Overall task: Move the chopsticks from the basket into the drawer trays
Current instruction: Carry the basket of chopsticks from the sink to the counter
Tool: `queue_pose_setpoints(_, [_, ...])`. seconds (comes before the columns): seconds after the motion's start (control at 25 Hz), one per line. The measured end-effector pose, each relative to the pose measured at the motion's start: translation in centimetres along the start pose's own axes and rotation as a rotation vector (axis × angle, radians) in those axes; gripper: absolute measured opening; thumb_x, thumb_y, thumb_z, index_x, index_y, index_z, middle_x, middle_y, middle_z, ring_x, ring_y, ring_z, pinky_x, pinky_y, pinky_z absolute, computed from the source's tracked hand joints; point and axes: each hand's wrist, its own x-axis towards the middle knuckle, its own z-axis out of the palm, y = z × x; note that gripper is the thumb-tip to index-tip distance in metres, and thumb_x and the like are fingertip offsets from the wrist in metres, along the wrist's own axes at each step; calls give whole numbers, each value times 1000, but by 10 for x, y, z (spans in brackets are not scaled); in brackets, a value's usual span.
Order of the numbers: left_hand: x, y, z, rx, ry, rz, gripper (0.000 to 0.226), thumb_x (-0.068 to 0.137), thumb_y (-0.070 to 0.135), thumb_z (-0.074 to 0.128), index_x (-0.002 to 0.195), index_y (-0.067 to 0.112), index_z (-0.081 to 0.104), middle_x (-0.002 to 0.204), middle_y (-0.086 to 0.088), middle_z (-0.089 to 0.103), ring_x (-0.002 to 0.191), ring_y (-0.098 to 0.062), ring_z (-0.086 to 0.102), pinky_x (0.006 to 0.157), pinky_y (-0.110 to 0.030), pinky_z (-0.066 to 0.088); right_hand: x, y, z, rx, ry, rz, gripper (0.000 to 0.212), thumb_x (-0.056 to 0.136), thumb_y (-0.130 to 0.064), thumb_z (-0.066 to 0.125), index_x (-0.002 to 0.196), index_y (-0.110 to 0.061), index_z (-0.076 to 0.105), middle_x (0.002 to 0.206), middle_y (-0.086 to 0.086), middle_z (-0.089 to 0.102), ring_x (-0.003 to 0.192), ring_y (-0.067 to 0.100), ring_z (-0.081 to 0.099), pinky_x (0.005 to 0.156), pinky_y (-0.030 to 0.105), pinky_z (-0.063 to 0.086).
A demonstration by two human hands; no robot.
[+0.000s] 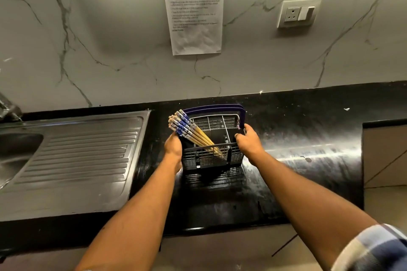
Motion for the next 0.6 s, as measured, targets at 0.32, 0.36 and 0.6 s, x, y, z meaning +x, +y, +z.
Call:
queue_pose_setpoints(0.32, [7,-18,-17,335,-52,44,24,100,21,53,117,19,70,109,-6,75,99,-23,71,88,-38,59,5,15,-7,201,-84,73,42,84,12,48,108,-12,72,86,3,75,76,19,71,54,23,54])
queue_pose_setpoints(0.36, [3,-18,-18,337,-48,27,23,100,22,54,115,19,71,107,-6,76,93,-21,72,79,-34,60,3,15,-9,201,-103,86,41,84,12,48,109,-10,71,85,4,75,74,19,71,53,23,55])
queue_pose_setpoints(0.6, [-36,-34,-30,368,-24,23,21,97,23,54,100,20,74,94,-3,76,71,-13,68,47,-19,49,-27,28,-26,183,-188,96,39,86,10,52,116,-8,69,100,14,75,87,28,73,73,39,63])
